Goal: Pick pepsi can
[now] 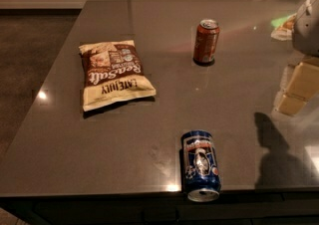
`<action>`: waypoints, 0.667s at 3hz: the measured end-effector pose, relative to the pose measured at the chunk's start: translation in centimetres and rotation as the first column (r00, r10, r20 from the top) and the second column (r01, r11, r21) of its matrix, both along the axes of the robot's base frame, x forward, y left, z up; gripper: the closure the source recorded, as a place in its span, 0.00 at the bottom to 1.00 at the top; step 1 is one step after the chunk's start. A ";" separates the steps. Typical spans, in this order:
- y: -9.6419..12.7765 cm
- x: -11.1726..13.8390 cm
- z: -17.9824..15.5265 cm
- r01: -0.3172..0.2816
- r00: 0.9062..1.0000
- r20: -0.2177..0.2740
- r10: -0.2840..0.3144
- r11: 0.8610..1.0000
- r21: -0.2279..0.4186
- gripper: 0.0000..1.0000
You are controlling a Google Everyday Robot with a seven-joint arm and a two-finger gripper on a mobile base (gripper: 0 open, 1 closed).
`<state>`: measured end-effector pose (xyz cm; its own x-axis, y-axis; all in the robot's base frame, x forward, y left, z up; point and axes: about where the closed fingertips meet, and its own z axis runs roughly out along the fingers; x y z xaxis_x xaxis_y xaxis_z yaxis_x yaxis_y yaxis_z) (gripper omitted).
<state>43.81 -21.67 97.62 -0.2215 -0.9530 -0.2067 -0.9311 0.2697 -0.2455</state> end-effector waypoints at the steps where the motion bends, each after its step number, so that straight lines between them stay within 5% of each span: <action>1: 0.0 0.0 0.0 0.000 1.000 0.000 0.000 1.000 0.000 0.00; 2: 0.6 0.0 -0.4 -0.076 0.997 0.000 0.076 0.997 -0.025 0.00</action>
Offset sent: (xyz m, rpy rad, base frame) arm 0.0010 0.0163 -0.0179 -0.0858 0.0215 0.2583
